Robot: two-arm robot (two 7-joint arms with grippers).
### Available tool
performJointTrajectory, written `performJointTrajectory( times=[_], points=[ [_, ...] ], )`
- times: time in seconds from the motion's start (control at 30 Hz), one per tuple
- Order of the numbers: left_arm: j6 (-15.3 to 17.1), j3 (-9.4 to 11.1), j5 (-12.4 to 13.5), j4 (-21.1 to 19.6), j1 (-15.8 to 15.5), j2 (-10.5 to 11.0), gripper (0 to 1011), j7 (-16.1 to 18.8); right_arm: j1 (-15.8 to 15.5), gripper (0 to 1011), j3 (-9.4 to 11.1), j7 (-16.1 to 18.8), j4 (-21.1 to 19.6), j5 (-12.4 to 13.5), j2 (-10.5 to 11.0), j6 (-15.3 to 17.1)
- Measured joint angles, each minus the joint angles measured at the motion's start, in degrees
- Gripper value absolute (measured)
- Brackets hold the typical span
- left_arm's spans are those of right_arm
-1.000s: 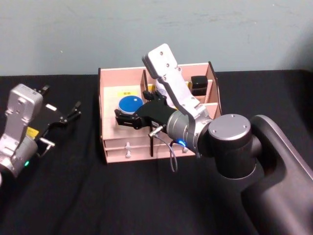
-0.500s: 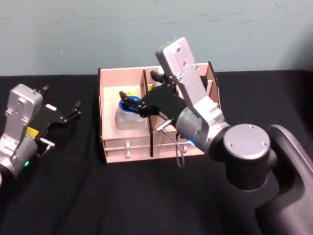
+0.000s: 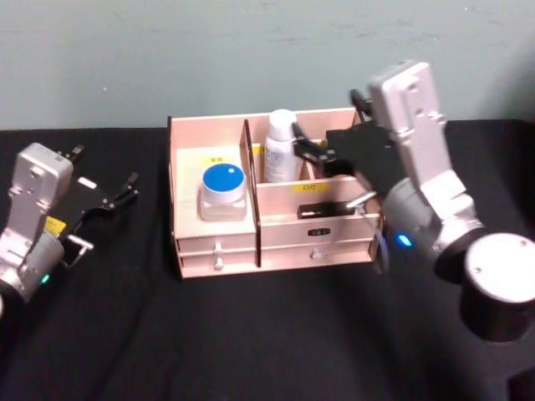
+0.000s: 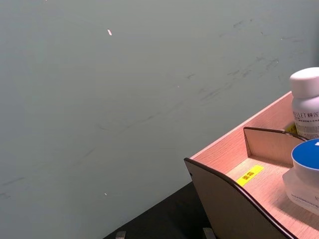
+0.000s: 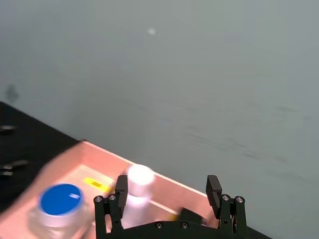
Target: Pick up the facial cleanser and watermelon frost from the table and place them into the tiered storage box.
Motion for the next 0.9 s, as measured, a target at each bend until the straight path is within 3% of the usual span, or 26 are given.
performJointTrajectory(
  times=[0.27, 0.43, 0.63, 0.9],
  points=[
    [0.0, 0.0, 0.0, 0.0, 0.0, 0.0, 1001, 0.0, -1.43, 1000, 6.52, -0.83, 1.61, 1.65, 0.87, -0.91],
    [0.0, 0.0, 0.0, 0.0, 0.0, 0.0, 1001, 0.0, -1.62, 1000, 9.09, -1.13, 3.5, 2.54, 1.09, -1.34],
    [0.0, 0.0, 0.0, 0.0, -0.01, 0.0, 1001, 0.0, -1.2, 1000, 11.44, -1.95, 6.82, 3.09, 0.96, -1.99],
    [0.0, 0.0, 0.0, 0.0, 0.0, 0.0, 1001, 0.0, -0.02, 1000, 12.5, -2.81, 11.18, 2.66, 0.65, -2.63]
  ],
)
